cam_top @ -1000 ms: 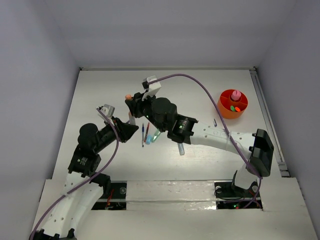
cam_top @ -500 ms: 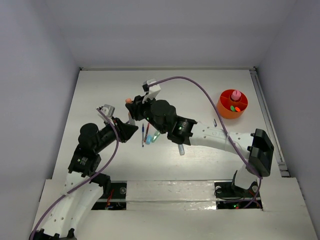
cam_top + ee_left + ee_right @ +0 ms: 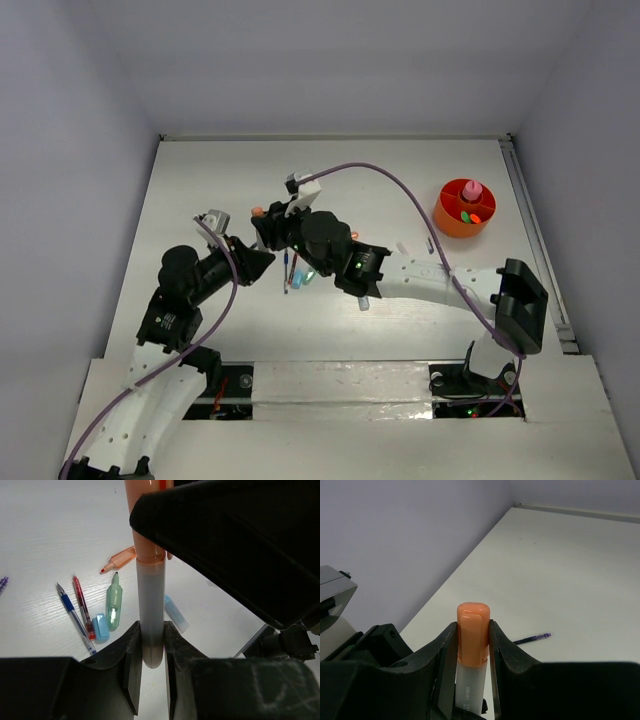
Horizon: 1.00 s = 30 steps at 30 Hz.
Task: Sort the stationery into containers
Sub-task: Close the pen cap on the pen.
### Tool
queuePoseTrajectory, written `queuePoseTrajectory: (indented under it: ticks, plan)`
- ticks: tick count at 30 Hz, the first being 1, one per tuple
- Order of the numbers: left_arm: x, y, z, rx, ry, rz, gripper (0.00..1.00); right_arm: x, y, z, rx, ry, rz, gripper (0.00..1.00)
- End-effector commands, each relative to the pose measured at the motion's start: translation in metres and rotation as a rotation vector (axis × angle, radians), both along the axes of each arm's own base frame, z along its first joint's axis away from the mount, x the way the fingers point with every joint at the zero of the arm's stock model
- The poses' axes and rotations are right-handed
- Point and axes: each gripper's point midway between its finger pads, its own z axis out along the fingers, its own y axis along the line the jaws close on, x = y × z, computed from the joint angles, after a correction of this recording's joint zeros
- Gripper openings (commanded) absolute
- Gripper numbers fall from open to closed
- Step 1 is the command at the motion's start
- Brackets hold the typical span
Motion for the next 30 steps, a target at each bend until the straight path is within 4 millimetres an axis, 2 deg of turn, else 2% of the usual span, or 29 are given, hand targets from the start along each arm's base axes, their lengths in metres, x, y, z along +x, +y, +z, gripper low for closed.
queuePoseTrajectory:
  ticks: [1,2,10,16,18,24,30]
  plan:
    - [0.005,0.0,0.042,-0.035,-0.139,0.006,0.0,-0.015,-0.001,0.012,0.056,-0.002,0.027,0.0]
    - [0.004,0.0,0.042,-0.038,-0.139,0.007,0.0,-0.017,-0.002,0.017,0.078,-0.004,0.034,0.0]
    - [0.005,0.004,0.047,-0.037,-0.157,0.023,0.0,-0.038,-0.001,0.015,0.14,0.075,0.13,0.0]
    - [0.009,0.008,0.068,-0.043,-0.212,0.053,0.0,-0.057,0.005,-0.016,0.115,0.182,0.2,0.0]
    - [0.011,0.008,0.072,-0.047,-0.217,0.056,0.0,-0.058,0.002,-0.028,0.098,0.199,0.19,0.0]
    - [0.016,0.008,0.088,-0.038,-0.242,0.061,0.0,-0.062,-0.015,-0.038,0.054,0.208,0.176,0.0]
    - [0.022,0.002,0.126,-0.067,-0.3,0.04,0.0,-0.082,-0.025,-0.084,-0.019,0.27,0.191,0.0]
